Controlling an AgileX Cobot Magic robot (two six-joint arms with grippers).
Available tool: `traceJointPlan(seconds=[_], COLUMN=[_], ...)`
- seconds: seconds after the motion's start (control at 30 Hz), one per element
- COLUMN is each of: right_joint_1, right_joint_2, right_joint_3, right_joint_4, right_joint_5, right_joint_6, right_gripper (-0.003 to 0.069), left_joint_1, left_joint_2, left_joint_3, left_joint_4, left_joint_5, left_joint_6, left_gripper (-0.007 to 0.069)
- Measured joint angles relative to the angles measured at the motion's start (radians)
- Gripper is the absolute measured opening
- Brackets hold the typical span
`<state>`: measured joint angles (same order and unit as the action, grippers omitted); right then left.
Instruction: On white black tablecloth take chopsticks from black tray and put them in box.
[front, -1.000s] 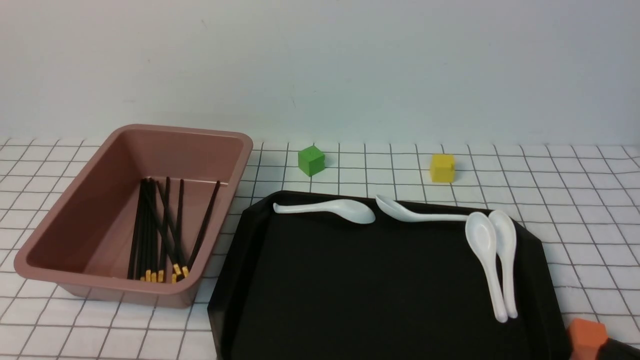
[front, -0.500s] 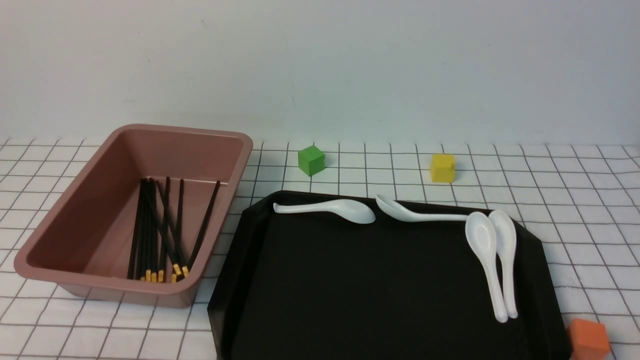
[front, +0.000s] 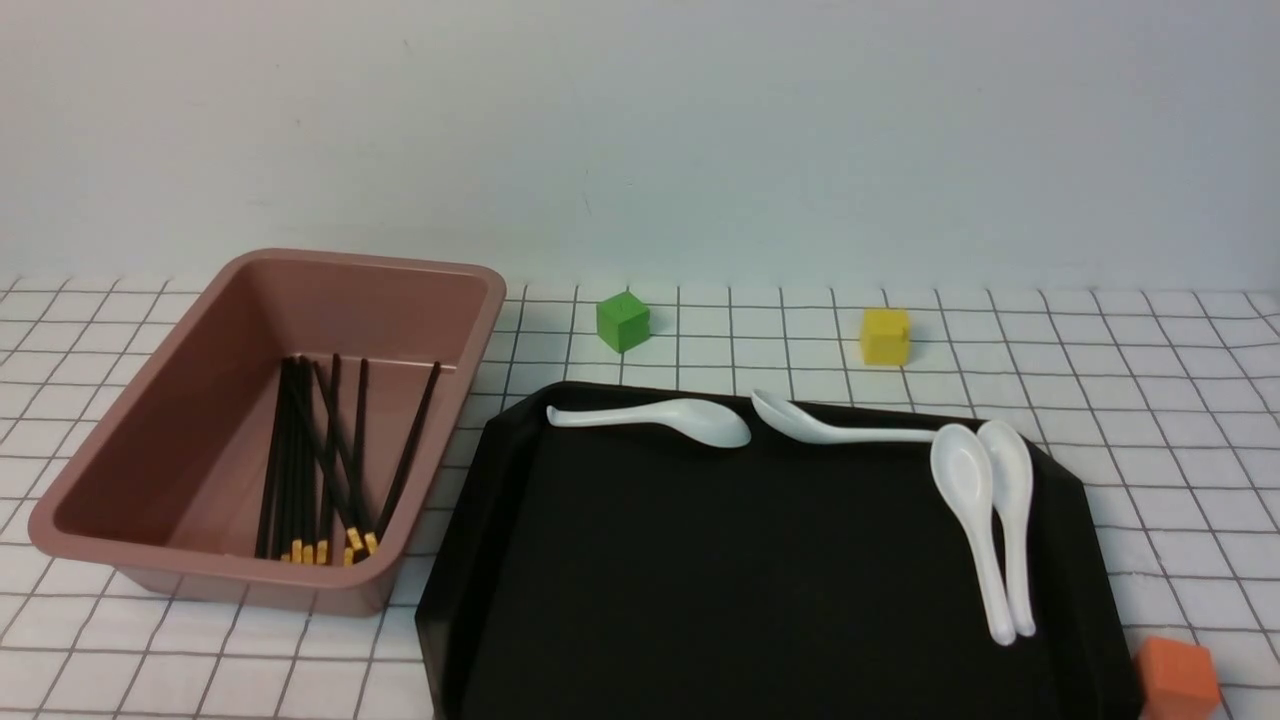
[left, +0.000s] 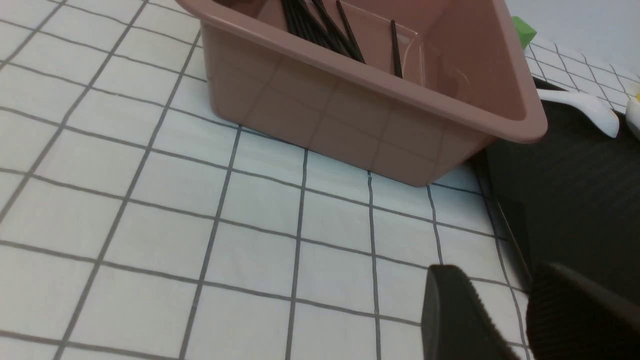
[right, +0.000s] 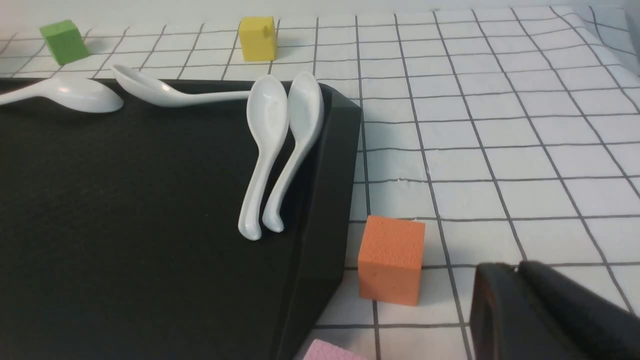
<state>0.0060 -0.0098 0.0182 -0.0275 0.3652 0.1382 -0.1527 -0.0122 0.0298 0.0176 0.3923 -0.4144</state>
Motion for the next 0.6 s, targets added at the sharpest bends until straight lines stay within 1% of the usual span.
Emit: traceJointPlan(seconds=[0.6], right_joint_1=[0.0], right_joint_2=[0.0], right_joint_3=[0.0], right_joint_4=[0.0], right_joint_5=[0.0], right_joint_6=[0.0], right_gripper=[0.0082], left_joint_1=[0.0], left_joint_2=[0.0], left_joint_3=[0.0], left_joint_4=[0.0], left_joint_5=[0.0], left_joint_6=[0.0], left_gripper=[0.0239])
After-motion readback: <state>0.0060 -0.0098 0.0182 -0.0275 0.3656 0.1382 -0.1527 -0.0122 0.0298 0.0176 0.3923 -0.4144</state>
